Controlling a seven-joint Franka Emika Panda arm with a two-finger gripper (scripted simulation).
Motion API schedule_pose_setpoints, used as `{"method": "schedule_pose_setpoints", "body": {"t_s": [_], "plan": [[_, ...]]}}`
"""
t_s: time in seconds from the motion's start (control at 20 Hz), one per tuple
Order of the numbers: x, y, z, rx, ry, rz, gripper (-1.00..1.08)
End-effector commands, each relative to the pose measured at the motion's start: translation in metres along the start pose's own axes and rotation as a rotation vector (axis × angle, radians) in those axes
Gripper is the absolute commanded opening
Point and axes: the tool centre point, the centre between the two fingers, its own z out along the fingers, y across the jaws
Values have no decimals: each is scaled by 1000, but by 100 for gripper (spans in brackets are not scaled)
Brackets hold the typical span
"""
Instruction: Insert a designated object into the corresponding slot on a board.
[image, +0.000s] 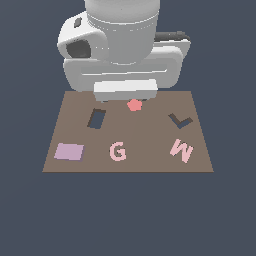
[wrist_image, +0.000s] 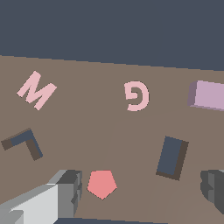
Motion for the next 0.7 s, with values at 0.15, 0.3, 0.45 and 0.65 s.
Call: {"method": "schedule_pose_setpoints", "body": {"t_s": [0.15,0.3,0.45,0.65], "plan": [[-3,10,6,1,-1,-71,100],[-5,17,11,3,-2,-125,100],[-6,26,16,4,-2,-188,100],[-8,40,24,6,-3,-289,100]]}}
